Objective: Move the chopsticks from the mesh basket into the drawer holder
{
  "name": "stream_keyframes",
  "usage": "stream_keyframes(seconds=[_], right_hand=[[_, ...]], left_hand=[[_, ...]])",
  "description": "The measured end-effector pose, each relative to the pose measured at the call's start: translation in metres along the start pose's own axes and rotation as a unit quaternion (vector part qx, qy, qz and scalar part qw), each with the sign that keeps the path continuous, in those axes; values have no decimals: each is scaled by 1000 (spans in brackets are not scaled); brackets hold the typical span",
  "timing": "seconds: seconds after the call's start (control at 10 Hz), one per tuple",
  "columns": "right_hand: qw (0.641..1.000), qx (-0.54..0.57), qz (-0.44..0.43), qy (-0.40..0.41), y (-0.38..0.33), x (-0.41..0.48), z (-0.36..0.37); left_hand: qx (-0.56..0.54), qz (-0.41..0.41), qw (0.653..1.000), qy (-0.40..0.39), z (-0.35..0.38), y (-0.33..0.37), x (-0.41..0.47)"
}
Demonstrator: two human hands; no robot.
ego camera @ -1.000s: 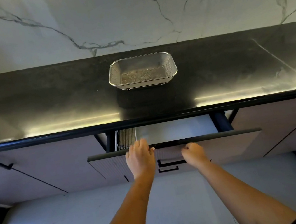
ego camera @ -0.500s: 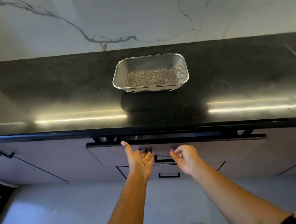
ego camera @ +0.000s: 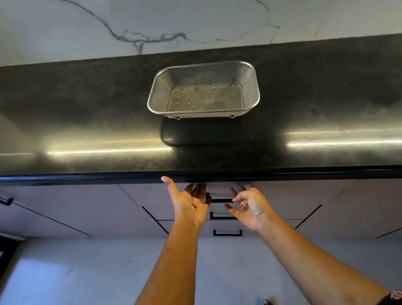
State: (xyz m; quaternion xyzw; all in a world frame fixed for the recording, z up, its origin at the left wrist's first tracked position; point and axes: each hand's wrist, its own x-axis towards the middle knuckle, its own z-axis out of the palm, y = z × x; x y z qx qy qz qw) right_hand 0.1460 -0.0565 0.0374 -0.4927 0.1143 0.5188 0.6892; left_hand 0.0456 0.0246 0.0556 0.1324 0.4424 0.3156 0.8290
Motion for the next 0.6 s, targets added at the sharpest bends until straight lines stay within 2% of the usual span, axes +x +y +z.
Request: stream_keyframes(seconds=[0.2, 0.4, 0.5, 0.6], right_hand=[[1000, 1, 3, 6, 2, 5, 12], [995, -91, 23, -12, 1, 3, 4], [977, -212, 26, -20, -13, -5, 0], [926, -375, 38, 8, -22, -20, 3]], left_hand=[[31, -28, 999, -7, 6, 7, 9], [125, -56, 990, 19, 1, 17, 8], [169, -48, 982, 68, 4, 26, -2], [175, -12, 970, 169, 2, 37, -7]])
